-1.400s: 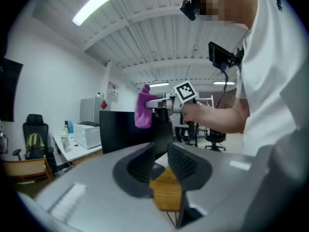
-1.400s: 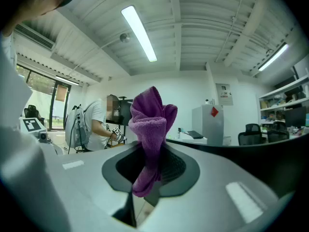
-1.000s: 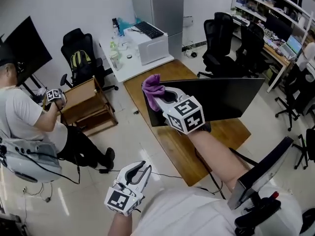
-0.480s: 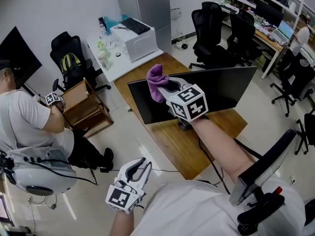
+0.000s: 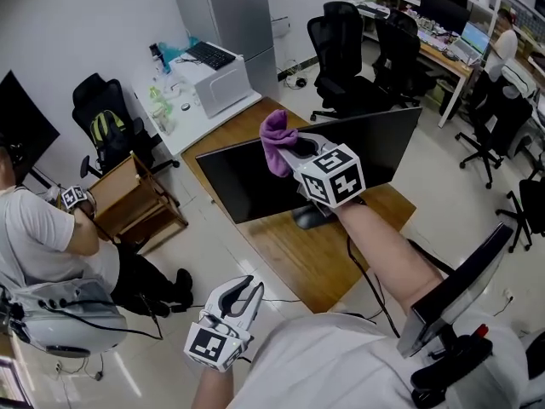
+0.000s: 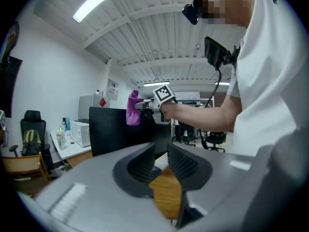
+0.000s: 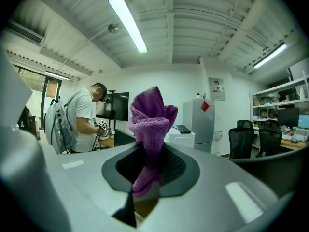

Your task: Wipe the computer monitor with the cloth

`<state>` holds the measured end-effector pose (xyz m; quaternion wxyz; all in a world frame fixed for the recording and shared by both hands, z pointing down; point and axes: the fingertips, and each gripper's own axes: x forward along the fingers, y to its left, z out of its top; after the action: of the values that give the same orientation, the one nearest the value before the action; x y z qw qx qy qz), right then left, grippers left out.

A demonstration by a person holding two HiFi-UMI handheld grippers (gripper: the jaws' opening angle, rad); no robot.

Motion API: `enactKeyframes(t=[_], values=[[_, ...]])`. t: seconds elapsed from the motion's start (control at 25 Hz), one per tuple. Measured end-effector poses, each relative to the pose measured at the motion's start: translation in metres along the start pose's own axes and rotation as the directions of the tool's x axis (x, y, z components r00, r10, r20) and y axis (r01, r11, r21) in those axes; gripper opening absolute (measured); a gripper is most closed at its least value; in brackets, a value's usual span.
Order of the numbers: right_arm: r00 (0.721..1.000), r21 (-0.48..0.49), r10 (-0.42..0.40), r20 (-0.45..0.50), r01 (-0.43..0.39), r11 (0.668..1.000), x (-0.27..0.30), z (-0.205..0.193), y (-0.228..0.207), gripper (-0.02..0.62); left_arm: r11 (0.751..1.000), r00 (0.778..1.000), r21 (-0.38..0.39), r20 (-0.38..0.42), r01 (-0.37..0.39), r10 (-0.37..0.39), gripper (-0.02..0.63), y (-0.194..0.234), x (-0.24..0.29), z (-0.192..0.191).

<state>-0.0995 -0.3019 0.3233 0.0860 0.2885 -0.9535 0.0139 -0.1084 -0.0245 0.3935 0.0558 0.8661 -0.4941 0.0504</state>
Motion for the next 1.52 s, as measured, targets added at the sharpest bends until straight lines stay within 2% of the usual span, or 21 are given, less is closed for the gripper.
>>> enactKeyframes(t=[0.52,1.52], values=[[0.994,0.021,-0.104,-0.015,0.104,0.994,-0.043,-0.006,-0.07,0.069,0.998,0.998,0.015,-0.009,0.069,-0.068,0.103,-0.018,0.028,0.005],[0.969,0.022,-0.246,-0.026,0.247,0.969,-0.125,-0.021,-0.186,0.069,0.992,0.992,0.04,-0.039,0.119,-0.117,0.103,-0.05,0.076,0.006]])
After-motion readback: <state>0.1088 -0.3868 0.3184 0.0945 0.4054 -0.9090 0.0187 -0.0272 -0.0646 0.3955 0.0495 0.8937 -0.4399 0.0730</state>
